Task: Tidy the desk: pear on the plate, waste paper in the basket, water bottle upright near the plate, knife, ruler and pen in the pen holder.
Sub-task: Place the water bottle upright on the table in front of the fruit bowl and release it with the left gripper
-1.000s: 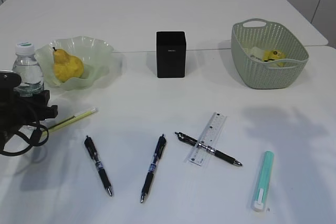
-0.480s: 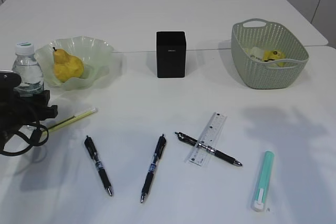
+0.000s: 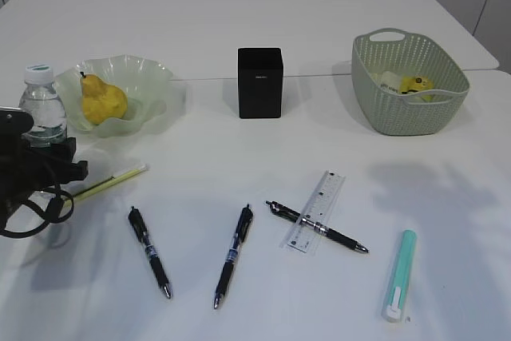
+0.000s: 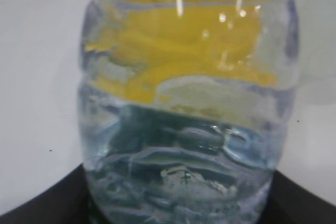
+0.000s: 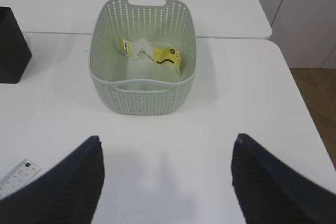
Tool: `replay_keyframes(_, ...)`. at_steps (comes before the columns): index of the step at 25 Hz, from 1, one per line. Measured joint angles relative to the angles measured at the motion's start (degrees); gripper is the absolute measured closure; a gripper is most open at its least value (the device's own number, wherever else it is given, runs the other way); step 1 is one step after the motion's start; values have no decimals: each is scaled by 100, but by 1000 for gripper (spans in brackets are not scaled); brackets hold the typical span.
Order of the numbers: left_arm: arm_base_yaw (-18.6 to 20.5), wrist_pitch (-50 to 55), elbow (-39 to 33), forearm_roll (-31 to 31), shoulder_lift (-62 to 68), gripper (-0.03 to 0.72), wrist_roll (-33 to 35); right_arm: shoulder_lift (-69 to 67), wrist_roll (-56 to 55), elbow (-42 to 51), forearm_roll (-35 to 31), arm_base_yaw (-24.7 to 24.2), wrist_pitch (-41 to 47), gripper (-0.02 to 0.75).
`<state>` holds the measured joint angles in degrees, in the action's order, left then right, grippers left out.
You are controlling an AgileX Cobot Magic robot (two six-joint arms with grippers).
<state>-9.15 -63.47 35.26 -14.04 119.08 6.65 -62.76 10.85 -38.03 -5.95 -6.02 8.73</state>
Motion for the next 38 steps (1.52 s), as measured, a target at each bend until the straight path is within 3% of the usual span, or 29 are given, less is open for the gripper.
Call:
replay_keyframes(7,0,0,0,-57,0,238,0,0,0,0,0,20,0,152)
replay_keyframes(15,0,-162,0,-109,0,143,0,0,4,0,0,20,0,152)
replay_keyframes(38,0,-206,-254,-247,-374,137,0,0,15,0,0,20,-9,152)
